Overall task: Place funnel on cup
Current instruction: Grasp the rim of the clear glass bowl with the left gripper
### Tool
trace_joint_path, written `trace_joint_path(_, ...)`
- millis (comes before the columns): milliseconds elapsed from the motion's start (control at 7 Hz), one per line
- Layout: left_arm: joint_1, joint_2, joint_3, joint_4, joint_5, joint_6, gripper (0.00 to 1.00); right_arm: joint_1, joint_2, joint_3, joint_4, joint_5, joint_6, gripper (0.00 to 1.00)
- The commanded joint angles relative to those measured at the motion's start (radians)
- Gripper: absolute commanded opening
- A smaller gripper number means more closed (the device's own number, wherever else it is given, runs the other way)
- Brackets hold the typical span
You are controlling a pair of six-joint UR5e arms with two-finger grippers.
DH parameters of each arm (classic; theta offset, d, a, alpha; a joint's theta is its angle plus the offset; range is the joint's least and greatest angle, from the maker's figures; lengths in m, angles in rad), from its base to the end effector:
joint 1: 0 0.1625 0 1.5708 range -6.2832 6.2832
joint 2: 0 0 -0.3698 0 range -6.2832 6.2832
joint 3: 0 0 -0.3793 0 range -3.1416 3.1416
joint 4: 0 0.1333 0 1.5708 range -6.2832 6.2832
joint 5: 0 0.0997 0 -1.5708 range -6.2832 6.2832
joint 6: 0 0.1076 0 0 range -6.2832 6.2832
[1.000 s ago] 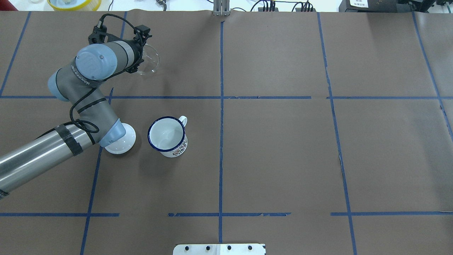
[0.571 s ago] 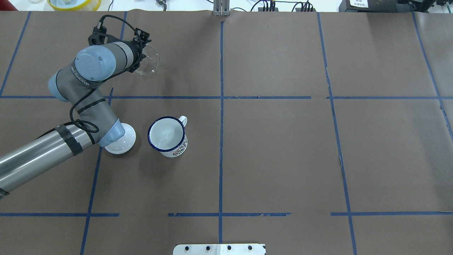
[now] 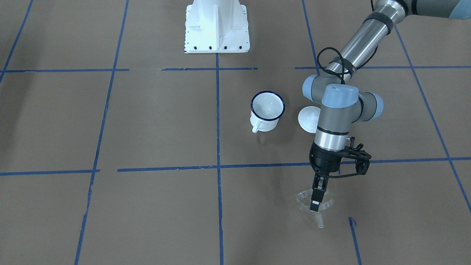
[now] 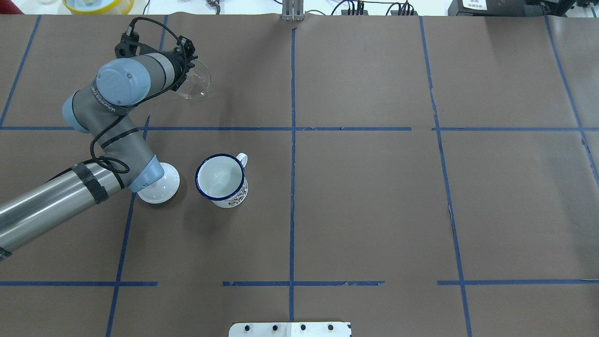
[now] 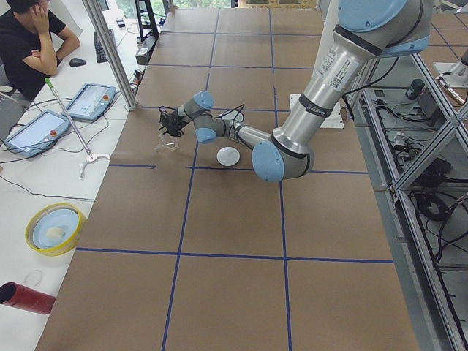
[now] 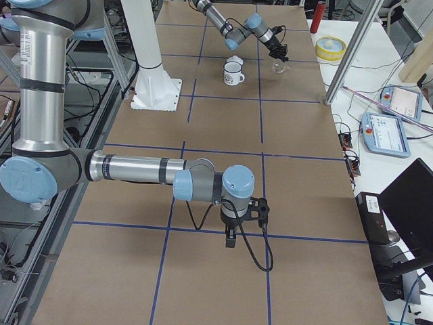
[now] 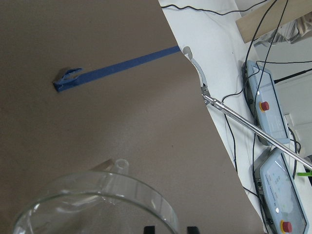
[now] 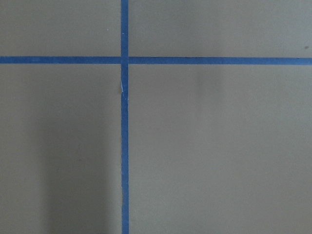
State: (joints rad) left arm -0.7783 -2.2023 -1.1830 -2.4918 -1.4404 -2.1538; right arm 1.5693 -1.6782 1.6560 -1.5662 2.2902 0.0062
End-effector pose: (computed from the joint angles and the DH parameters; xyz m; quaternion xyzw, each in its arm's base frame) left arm 0.4120 -0.6130 0.3200 0.1077 0.5409 -0.5523 0.6251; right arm 0.0617 -0.4379 0.6213 -0.0096 -0.3519 0.0053 0.9360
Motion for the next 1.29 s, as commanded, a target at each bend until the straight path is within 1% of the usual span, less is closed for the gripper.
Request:
trace_joint_path(0,-0.002,0.000,-0.001,-0.007,0.000,0.000,0.27,0.000,0.000,-0.001,0.000,0.000,0.000,1.00)
trace_joint_path(143,-0.002,0.000,-0.001,-0.009,0.000,0.000,0.25,0.000,0.000,-0.001,0.000,0.000,0.000,1.00)
trace_joint_path(429,-0.002,0.000,-0.001,-0.010,-0.002,0.000,0.07,0.000,0.000,-0.001,0.000,0.000,0.000,1.00)
trace_joint_path(571,-0.002,0.000,-0.001,-0.010,-0.002,0.000,0.00,0.000,0.000,0.001,0.000,0.000,0.000,1.00)
trace_joint_path(714,-0.006,0.000,-0.003,-0.010,-0.002,0.002,0.00,0.000,0.000,-0.001,0.000,0.000,0.000,1.00)
trace_joint_path(857,-0.015,0.000,-0.009,-0.036,-0.003,0.002,0.00,0.000,0.000,-0.001,0.000,0.000,0.000,1.00)
trace_joint_path(1143,-0.047,0.001,-0.068,-0.055,-0.009,-0.004,0.00,0.000,0.000,-0.001,0.000,0.000,0.000,1.00)
